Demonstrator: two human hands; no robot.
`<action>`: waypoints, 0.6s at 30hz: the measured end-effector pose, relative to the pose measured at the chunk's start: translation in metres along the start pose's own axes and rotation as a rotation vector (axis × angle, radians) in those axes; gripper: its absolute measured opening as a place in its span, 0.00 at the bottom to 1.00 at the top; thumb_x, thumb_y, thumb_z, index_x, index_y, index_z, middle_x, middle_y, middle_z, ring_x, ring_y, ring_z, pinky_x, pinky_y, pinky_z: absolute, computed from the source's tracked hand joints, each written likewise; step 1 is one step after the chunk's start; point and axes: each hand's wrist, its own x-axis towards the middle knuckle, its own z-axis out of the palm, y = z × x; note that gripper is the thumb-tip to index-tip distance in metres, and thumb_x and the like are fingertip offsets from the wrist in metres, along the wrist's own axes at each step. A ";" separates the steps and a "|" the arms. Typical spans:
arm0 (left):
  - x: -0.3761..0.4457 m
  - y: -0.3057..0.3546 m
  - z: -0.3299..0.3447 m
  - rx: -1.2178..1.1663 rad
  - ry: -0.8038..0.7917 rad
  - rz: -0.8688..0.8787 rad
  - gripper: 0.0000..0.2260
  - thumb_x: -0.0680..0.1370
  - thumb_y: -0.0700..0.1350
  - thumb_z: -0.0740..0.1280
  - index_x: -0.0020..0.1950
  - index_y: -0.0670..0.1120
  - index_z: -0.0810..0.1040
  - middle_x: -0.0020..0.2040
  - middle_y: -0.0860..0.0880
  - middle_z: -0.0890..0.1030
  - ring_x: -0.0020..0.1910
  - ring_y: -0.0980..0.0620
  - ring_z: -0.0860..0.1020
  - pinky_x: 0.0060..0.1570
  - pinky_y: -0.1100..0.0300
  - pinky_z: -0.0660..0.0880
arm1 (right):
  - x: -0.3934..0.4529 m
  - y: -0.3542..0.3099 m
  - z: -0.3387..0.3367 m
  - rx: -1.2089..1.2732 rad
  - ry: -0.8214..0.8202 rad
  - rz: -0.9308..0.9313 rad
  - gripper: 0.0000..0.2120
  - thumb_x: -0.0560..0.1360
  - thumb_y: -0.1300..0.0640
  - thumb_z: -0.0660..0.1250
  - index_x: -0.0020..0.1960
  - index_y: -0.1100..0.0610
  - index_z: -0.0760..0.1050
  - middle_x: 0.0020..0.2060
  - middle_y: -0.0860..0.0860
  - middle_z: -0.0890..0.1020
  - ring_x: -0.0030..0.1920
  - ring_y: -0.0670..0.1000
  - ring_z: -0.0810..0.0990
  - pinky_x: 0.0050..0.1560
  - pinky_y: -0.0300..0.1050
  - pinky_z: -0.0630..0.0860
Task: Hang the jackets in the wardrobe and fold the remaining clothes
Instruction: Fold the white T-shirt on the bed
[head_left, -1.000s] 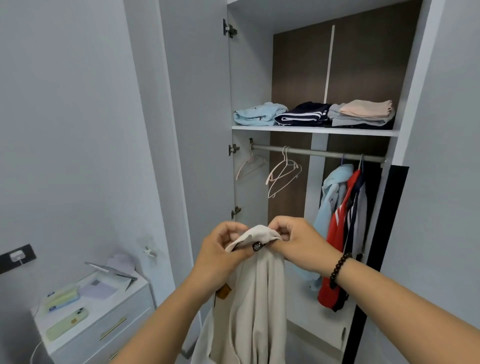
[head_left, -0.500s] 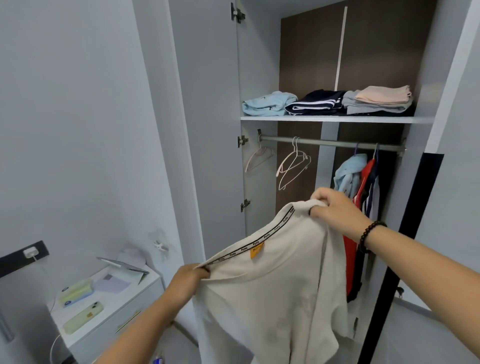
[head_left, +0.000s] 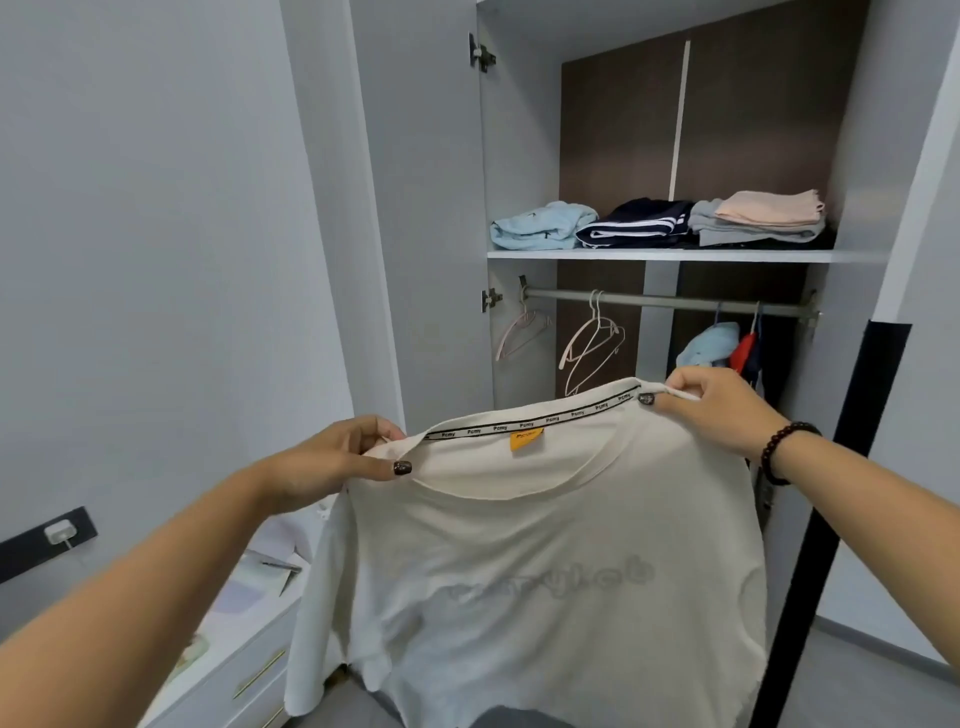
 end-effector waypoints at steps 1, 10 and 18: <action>-0.001 0.003 -0.004 0.013 -0.028 0.008 0.18 0.69 0.43 0.74 0.56 0.41 0.77 0.50 0.38 0.78 0.49 0.46 0.76 0.50 0.53 0.69 | -0.001 0.001 -0.001 0.014 0.009 -0.002 0.13 0.71 0.47 0.73 0.38 0.57 0.78 0.32 0.49 0.77 0.34 0.46 0.72 0.34 0.38 0.67; -0.005 0.008 0.001 -0.020 0.204 0.226 0.10 0.74 0.47 0.70 0.53 0.46 0.86 0.53 0.46 0.85 0.52 0.51 0.83 0.47 0.64 0.77 | -0.007 -0.010 -0.016 0.177 0.099 -0.008 0.09 0.72 0.51 0.72 0.37 0.55 0.81 0.34 0.52 0.83 0.34 0.45 0.77 0.38 0.38 0.75; 0.004 -0.004 0.009 0.072 0.396 0.129 0.15 0.80 0.51 0.65 0.35 0.47 0.75 0.32 0.54 0.74 0.33 0.53 0.69 0.31 0.66 0.65 | -0.006 -0.018 0.017 0.113 0.079 0.003 0.09 0.77 0.56 0.66 0.42 0.61 0.76 0.34 0.49 0.77 0.37 0.47 0.73 0.40 0.40 0.69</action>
